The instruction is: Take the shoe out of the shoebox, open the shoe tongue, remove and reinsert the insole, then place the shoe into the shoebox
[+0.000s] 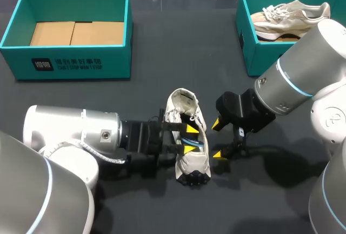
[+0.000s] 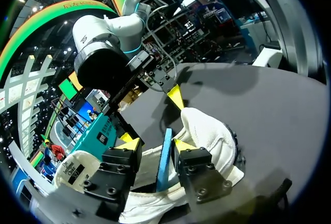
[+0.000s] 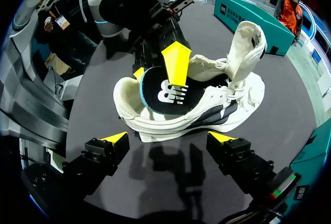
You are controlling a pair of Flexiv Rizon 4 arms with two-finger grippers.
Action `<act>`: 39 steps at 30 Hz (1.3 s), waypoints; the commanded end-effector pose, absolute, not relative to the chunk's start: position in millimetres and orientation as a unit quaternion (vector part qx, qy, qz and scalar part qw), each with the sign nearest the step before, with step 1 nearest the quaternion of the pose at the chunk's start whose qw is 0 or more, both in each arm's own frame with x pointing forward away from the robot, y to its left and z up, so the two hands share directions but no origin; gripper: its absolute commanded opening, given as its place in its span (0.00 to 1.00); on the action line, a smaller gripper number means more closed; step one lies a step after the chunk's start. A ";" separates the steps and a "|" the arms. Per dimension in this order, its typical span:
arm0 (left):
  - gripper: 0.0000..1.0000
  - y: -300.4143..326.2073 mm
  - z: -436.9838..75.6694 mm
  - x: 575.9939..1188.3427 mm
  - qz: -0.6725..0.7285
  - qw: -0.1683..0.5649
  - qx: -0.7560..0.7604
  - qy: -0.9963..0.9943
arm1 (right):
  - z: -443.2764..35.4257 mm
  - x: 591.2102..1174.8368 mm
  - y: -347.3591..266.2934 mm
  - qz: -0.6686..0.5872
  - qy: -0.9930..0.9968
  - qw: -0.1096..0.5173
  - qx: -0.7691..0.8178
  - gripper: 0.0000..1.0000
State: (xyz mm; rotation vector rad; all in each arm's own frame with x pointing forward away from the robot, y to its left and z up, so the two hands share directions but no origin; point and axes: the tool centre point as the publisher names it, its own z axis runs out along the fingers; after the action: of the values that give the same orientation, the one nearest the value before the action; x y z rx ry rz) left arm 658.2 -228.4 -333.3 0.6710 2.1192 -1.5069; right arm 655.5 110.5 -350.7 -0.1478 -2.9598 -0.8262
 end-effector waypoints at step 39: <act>0.36 -215.6 -326.6 656.6 -0.535 0.186 0.245 0.787 | -351.7 654.1 111.5 -0.268 -0.962 0.031 -0.049 1.00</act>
State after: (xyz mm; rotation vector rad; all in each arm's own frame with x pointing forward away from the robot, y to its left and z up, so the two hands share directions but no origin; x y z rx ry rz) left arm 659.0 -223.6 -334.0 0.6833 2.2067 -1.5130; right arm 655.5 110.5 -350.7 -0.1478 -2.9598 -0.8262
